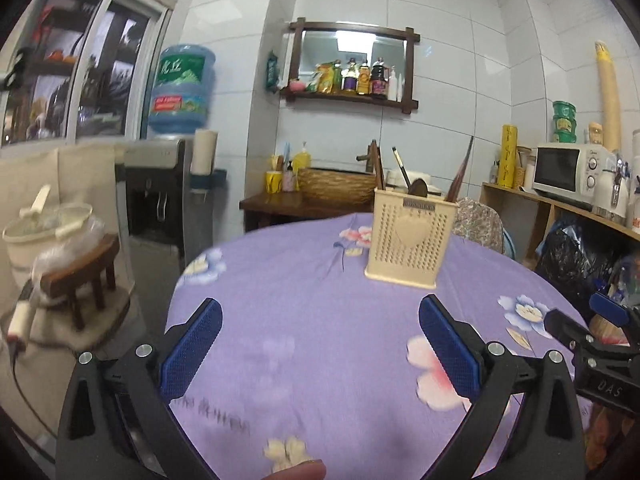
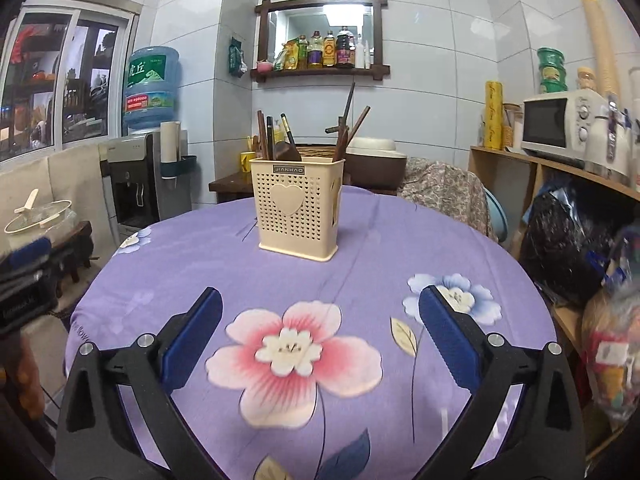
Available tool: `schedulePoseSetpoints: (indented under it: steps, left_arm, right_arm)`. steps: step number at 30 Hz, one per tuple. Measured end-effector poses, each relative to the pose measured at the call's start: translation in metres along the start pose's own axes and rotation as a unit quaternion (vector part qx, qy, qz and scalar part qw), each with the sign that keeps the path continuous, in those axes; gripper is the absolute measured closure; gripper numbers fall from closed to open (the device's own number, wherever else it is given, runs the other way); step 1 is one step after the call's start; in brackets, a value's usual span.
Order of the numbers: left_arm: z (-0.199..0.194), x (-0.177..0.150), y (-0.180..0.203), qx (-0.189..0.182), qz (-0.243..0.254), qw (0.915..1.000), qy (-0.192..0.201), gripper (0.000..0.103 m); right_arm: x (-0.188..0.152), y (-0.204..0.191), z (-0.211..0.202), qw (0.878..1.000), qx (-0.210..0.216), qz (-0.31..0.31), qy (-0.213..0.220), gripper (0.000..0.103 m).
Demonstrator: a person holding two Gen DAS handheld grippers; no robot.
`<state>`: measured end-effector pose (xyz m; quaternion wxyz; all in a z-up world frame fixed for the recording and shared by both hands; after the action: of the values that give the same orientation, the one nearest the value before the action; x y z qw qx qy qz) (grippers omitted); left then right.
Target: Organize utensils
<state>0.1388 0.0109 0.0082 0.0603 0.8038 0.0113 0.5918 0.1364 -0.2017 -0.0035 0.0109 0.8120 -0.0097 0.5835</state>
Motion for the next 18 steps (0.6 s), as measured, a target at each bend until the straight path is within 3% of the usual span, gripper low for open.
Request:
schedulePoseSetpoints:
  steps: [7,18]
  left_arm:
    - [-0.039,-0.009,0.006,0.011,0.016,0.9996,0.02,0.006]
    - [-0.059,-0.012,0.005,0.011,0.017,0.9982,0.056,0.006]
  right_arm:
    - [-0.018,-0.016,-0.048,1.0,0.007,-0.005,0.011,0.006]
    - [-0.008,-0.011,-0.072,0.999,0.004,0.009,0.047,0.006]
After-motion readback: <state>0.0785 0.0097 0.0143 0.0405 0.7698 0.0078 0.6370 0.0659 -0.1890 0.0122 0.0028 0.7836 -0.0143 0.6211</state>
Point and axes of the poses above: each gripper's, at about its wrist camera, not at the fingertips, and z roughly the way its jaws point, y to its right, x to its top, the point moved 7 cm from there along z, roughly the way its jaws point, and after that the axes turned 1 degree about -z, right-handed, at the moved point
